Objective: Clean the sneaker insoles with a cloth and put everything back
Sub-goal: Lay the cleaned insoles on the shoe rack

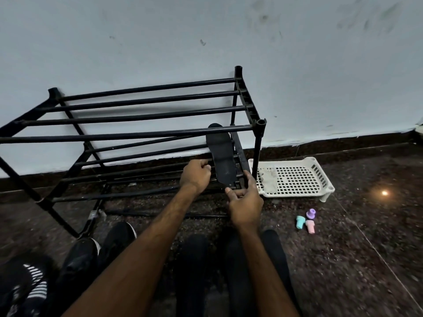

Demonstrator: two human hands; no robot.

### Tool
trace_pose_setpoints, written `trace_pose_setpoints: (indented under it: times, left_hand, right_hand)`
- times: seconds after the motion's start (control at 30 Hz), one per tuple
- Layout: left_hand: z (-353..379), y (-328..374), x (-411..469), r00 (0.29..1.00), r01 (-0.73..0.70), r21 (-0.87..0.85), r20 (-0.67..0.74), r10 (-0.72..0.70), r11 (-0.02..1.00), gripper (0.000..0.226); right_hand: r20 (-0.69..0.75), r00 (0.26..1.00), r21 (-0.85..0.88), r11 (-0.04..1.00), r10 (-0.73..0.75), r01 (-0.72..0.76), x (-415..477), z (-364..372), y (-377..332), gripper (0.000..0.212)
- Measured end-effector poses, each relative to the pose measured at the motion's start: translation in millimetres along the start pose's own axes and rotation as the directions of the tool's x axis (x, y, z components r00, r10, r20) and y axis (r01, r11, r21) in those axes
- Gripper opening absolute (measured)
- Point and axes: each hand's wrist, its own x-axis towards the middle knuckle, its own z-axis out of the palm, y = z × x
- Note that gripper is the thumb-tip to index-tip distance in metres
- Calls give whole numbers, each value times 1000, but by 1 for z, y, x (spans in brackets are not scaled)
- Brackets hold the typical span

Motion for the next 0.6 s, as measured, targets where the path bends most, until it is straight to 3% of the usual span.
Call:
trace_pose_setpoints:
  times: [0.1,0.17,0.23,0.33,0.47,0.6]
  left_hand:
    - [3,-1,-37,968,-3,-90,-250,-20,996,27]
    - [17,-7,-69,957,-34,-169,-291,-17,985,22]
    - [40,-17,-96,985,-12,-159,-172,-16,987,19]
    - [86,-32,-132,983,31,15,182,-33,999,17]
    - [136,-43,-179,873,178,102,443,-205,979,23]
    - [167,-46,-210,760,335,184,527,-380,924,28]
  right_hand:
    - [-62,998,11,1000,23,-22,-21,-32,10,47]
    - [-117,989,44,996,87,-83,-42,-64,30,24]
    - [-187,972,-5,989,144,-148,-64,-100,56,9]
    - [-252,920,-184,919,300,-350,-100,-158,100,10]
    - [-222,812,-409,705,540,-580,-129,-202,144,24]
    - [-184,813,-547,629,553,-552,-143,-215,150,25]
